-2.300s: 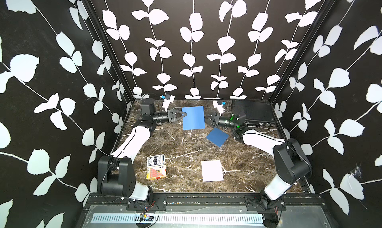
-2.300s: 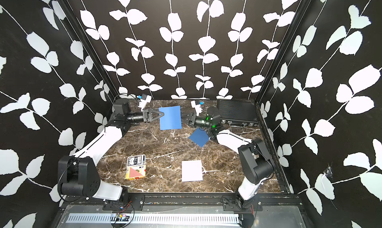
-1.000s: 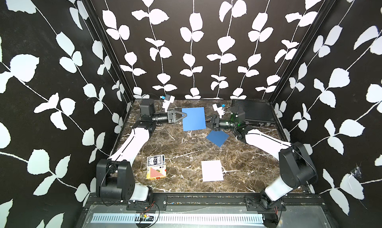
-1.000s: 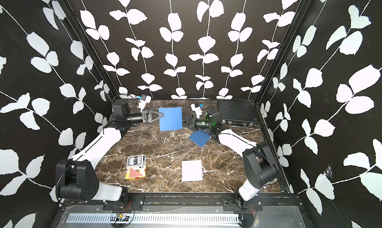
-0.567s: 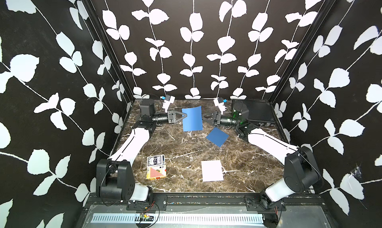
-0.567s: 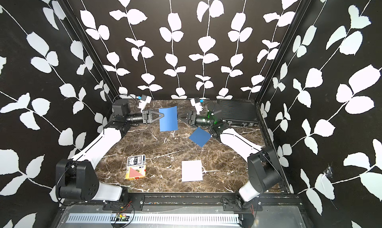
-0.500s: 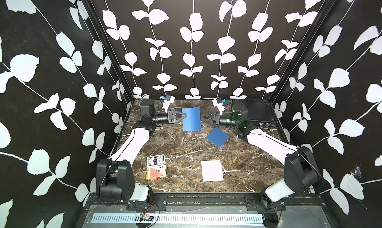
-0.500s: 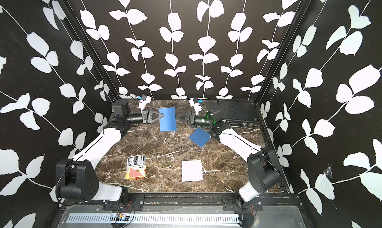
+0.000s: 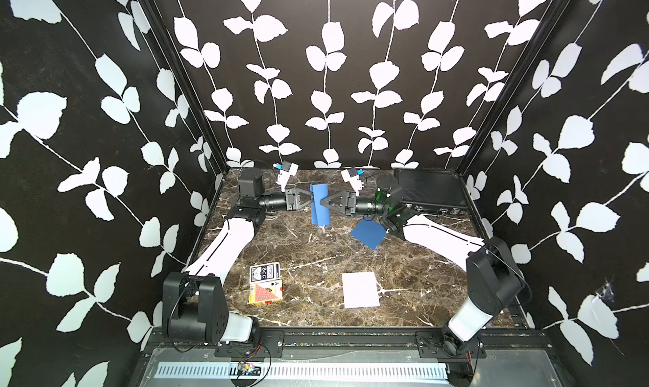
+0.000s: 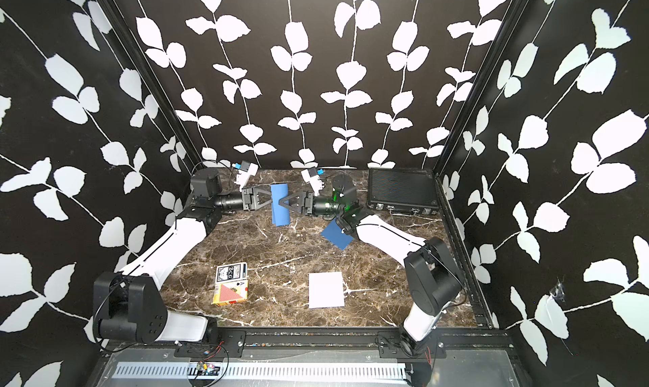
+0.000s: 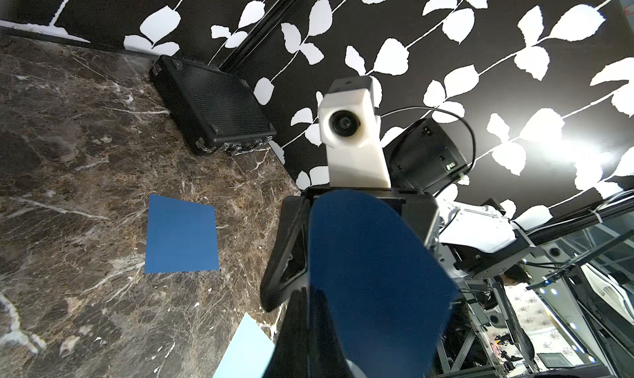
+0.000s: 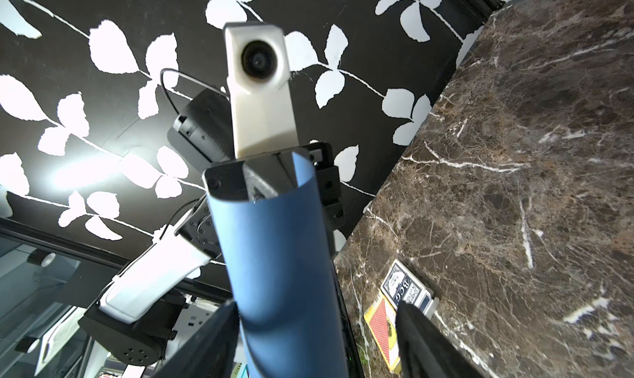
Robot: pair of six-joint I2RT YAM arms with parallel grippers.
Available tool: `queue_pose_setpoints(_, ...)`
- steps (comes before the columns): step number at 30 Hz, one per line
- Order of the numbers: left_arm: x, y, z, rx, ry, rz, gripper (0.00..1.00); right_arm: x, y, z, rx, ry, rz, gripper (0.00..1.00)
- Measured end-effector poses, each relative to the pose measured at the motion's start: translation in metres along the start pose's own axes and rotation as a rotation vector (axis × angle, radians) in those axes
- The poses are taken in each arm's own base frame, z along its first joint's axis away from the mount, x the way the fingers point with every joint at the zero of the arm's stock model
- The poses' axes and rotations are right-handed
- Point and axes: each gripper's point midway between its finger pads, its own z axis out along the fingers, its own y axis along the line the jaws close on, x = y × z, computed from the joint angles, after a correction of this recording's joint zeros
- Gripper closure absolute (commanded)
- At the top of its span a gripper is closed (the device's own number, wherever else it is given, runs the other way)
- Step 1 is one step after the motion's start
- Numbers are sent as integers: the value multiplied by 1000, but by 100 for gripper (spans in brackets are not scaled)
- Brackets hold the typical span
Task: Fold the square paper along the opposite sides
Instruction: Fold the paper.
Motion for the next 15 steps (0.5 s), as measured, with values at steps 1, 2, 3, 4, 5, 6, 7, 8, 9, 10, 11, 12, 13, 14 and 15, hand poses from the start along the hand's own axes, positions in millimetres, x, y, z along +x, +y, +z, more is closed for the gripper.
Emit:
queue_pose_setpoints(1, 0, 0, 0, 0, 0, 0, 100, -1, 0, 1, -6, -3, 1, 32)
queue_pose_setpoints(2, 0, 0, 0, 0, 0, 0, 100, -2, 0, 2, -13, -5, -2, 36)
queue_pose_setpoints(3, 0, 0, 0, 0, 0, 0, 100, -3, 1, 2, -23, -8, -6, 38)
queue_pose_setpoints(4, 0, 0, 0, 0, 0, 0, 100, -4, 2, 3, -32, -10, -7, 40)
queue_pose_setpoints(5, 0, 0, 0, 0, 0, 0, 100, -4, 4, 4, -40, -12, -7, 40)
queue_pose_setpoints(6, 0, 0, 0, 0, 0, 0, 100, -5, 6, 4, -49, -15, -11, 40)
queue_pose_setpoints(7, 0, 0, 0, 0, 0, -2, 100, -6, 7, 5, -58, -18, -16, 41)
queue_pose_setpoints(8, 0, 0, 0, 1, 0, -2, 100, -7, 9, 5, -63, -19, -19, 42)
queue_pose_setpoints(9, 0, 0, 0, 2, -1, -1, 100, -8, 10, 6, -69, -21, -24, 43)
queue_pose_setpoints(10, -1, -1, 0, 2, -2, -1, 100, -9, 12, 6, -74, -23, -30, 44)
queue_pose_setpoints(11, -1, -1, 0, 3, -2, -1, 100, -10, 13, 7, -79, -25, -33, 45)
queue_pose_setpoints(12, -2, -1, 0, 4, -3, -2, 100, -12, 15, 8, -85, -28, -39, 46)
queue_pose_setpoints(13, -2, -2, 0, 6, -4, -3, 100, -13, 16, 9, -91, -30, -42, 47)
queue_pose_setpoints(14, -2, -2, 0, 7, -4, -3, 100, -14, 17, 10, -95, -30, -42, 48)
queue_pose_setpoints(15, -2, -2, 0, 8, -4, -3, 100, -14, 17, 11, -98, -30, -43, 50)
